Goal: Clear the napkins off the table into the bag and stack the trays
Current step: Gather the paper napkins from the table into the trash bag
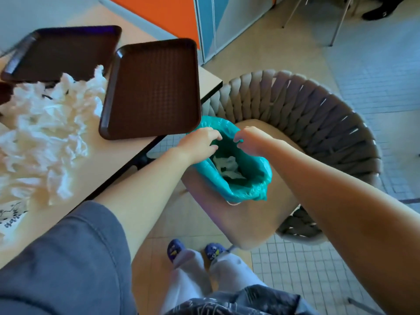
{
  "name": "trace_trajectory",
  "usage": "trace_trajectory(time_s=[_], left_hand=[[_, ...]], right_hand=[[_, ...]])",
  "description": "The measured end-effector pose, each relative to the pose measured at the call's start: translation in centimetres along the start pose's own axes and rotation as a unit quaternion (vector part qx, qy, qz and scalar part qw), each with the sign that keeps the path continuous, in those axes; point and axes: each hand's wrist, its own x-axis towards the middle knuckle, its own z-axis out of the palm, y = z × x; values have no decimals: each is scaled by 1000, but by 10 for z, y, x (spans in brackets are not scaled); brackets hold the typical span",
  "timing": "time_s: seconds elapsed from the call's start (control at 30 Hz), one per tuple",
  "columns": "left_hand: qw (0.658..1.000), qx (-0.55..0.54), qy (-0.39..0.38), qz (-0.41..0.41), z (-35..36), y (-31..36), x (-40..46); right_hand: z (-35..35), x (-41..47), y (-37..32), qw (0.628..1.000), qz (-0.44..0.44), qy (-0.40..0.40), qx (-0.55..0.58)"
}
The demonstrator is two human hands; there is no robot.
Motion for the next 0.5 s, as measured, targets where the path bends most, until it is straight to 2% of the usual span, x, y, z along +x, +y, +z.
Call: trace_trajectory(time_s=[0.2, 0.33, 0.5], left_hand=[[997, 8, 63, -35, -27, -28, -36], [991, 17, 110, -79, -51, -65, -73], [981, 34, 124, -142, -77, -123, -127]], right_hand=[[-19, 25, -47, 998, -63, 19, -17], [-32, 46, -106, 992, -121, 22, -22], [-29, 65, -188, 984, -174, 9, -27]])
